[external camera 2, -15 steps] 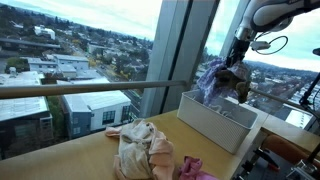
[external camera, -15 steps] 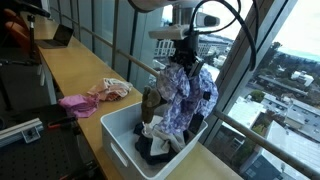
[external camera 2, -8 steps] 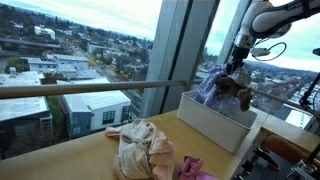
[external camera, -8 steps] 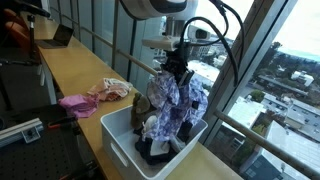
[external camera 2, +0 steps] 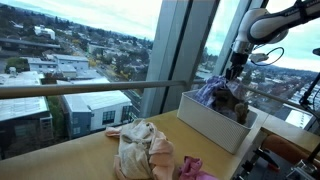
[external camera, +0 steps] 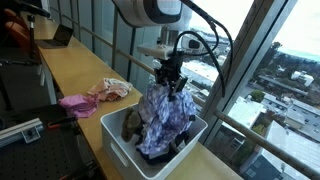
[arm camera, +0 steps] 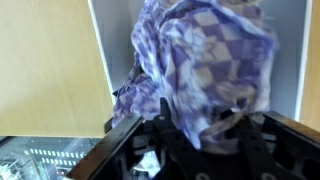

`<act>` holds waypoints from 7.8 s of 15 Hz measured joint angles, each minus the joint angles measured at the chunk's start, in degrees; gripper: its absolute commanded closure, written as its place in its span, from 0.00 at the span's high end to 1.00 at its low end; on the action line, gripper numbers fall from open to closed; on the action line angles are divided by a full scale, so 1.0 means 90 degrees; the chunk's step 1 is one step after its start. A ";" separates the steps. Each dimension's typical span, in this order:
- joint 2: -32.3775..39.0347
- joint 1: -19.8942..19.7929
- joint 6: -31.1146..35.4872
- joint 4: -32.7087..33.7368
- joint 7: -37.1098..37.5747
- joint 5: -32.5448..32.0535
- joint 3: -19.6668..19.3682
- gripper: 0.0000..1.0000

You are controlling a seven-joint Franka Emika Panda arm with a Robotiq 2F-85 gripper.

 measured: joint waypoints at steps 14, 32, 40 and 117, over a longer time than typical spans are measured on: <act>-0.0645 0.1073 0.0015 -0.0673 0.0595 0.0156 0.0862 1.00; 0.0444 0.2492 0.1694 -0.2867 0.1732 0.0597 0.2009 1.00; 0.1535 0.2475 0.2139 -0.2520 0.1488 0.0767 0.1981 1.00; 0.4725 0.2580 0.0616 0.3326 0.2058 0.1493 0.1467 0.76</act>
